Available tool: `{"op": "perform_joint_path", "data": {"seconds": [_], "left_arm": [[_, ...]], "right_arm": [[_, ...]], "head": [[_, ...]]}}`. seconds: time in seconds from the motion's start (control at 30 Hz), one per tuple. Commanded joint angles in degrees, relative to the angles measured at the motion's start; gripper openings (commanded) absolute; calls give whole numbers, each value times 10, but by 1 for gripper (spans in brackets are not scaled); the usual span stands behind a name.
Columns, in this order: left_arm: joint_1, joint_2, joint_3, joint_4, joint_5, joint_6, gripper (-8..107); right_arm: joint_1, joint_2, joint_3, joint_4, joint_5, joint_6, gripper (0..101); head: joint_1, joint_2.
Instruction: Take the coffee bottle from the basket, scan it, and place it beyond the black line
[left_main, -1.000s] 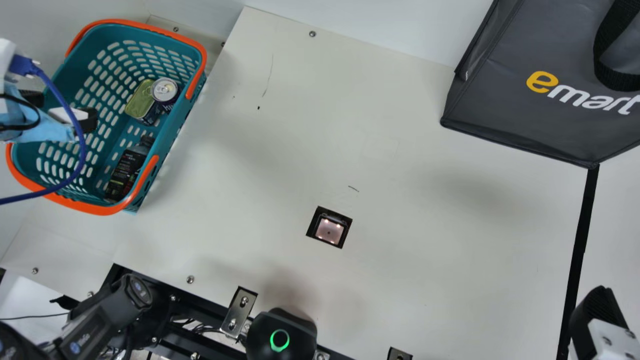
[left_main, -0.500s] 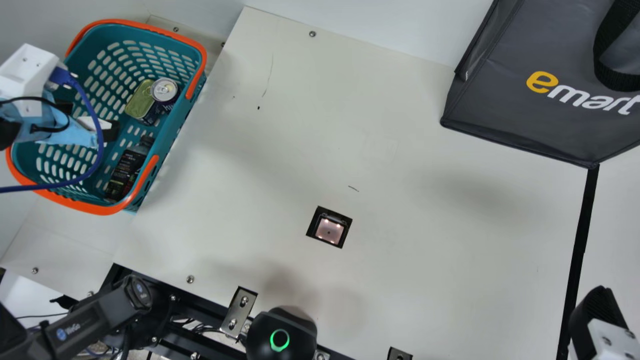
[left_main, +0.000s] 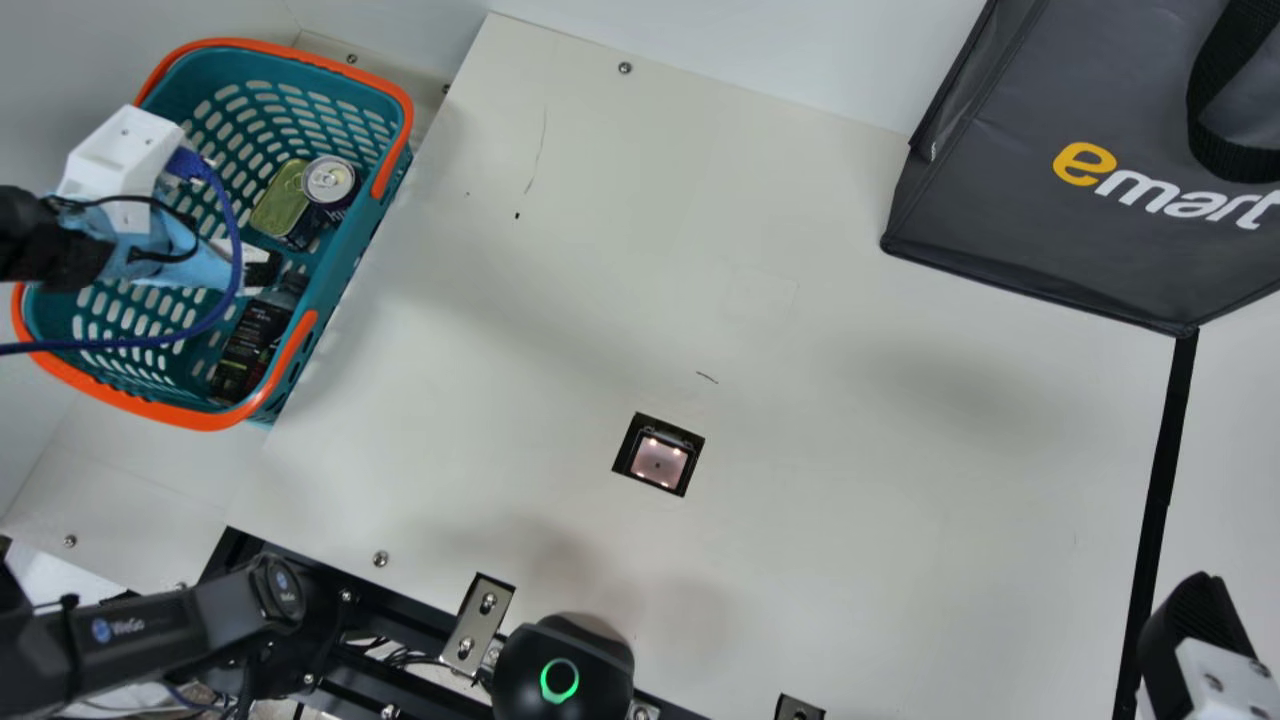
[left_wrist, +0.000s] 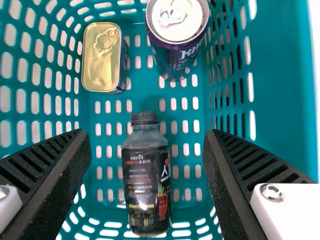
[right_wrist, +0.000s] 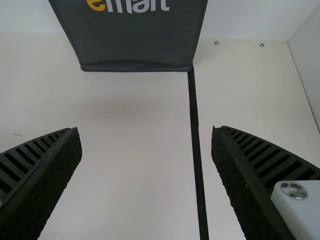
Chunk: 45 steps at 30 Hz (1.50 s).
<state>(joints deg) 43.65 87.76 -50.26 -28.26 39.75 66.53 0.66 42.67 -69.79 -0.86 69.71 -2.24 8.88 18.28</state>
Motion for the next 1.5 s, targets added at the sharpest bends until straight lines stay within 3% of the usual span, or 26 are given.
{"op": "perform_joint_path", "data": {"seconds": [0.0,0.4,0.87,1.47], "left_arm": [[-3,14,4,-4,-18,3,90],[-9,100,22,-61,-104,64,90],[-12,182,20,-134,-169,128,90],[-37,256,10,-151,-226,124,90]], "right_arm": [[0,0,0,0,0,0,91],[0,0,0,0,-1,0,91],[0,0,0,0,-1,0,91],[0,0,0,0,-1,0,91]], "head": [[-10,1],[-10,1],[-10,1],[-10,1]]}}
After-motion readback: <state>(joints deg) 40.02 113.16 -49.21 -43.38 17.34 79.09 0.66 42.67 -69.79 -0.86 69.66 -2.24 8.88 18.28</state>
